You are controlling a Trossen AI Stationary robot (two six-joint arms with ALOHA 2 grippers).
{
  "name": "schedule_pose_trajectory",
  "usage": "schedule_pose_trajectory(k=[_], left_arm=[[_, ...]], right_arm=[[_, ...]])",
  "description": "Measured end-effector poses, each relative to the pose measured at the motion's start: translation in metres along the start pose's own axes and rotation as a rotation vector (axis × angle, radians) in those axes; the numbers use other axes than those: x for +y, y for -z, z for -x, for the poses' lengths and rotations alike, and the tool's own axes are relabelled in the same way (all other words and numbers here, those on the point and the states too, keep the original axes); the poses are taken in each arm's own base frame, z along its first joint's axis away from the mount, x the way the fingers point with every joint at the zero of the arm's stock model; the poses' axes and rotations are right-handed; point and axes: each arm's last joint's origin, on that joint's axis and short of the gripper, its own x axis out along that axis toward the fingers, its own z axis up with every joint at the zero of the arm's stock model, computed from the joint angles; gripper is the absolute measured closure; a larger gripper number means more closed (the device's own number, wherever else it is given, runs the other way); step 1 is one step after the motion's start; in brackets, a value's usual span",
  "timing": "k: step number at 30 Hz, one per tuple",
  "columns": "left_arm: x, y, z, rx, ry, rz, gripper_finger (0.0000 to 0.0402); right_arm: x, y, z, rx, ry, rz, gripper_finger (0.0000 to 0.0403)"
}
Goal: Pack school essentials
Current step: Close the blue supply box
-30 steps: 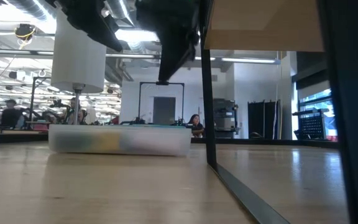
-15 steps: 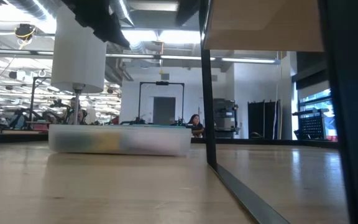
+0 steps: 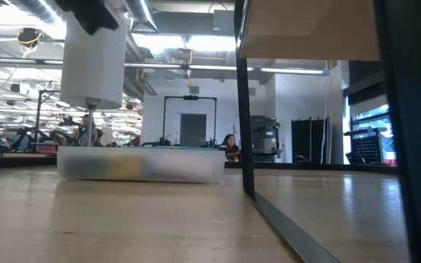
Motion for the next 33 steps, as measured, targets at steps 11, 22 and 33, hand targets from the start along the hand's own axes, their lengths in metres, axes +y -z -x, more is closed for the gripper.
schedule_pose_trajectory(k=[11, 22, 33], left_arm=[[0.018, 0.022, 0.095, -0.378, -0.01, 0.114, 0.0401], [0.026, 0.046, 0.097, -0.251, -0.141, 0.491, 0.0401], [0.02, 0.064, 0.024, 0.007, -0.33, 0.746, 0.0401]], right_arm=[[-0.03, 0.064, 0.012, -0.382, -0.266, -0.12, 0.0401], [-0.044, 0.091, -0.054, -0.28, -0.197, -0.28, 0.0401], [-0.052, 0.091, -0.128, -0.049, -0.221, -0.454, 0.0401]])
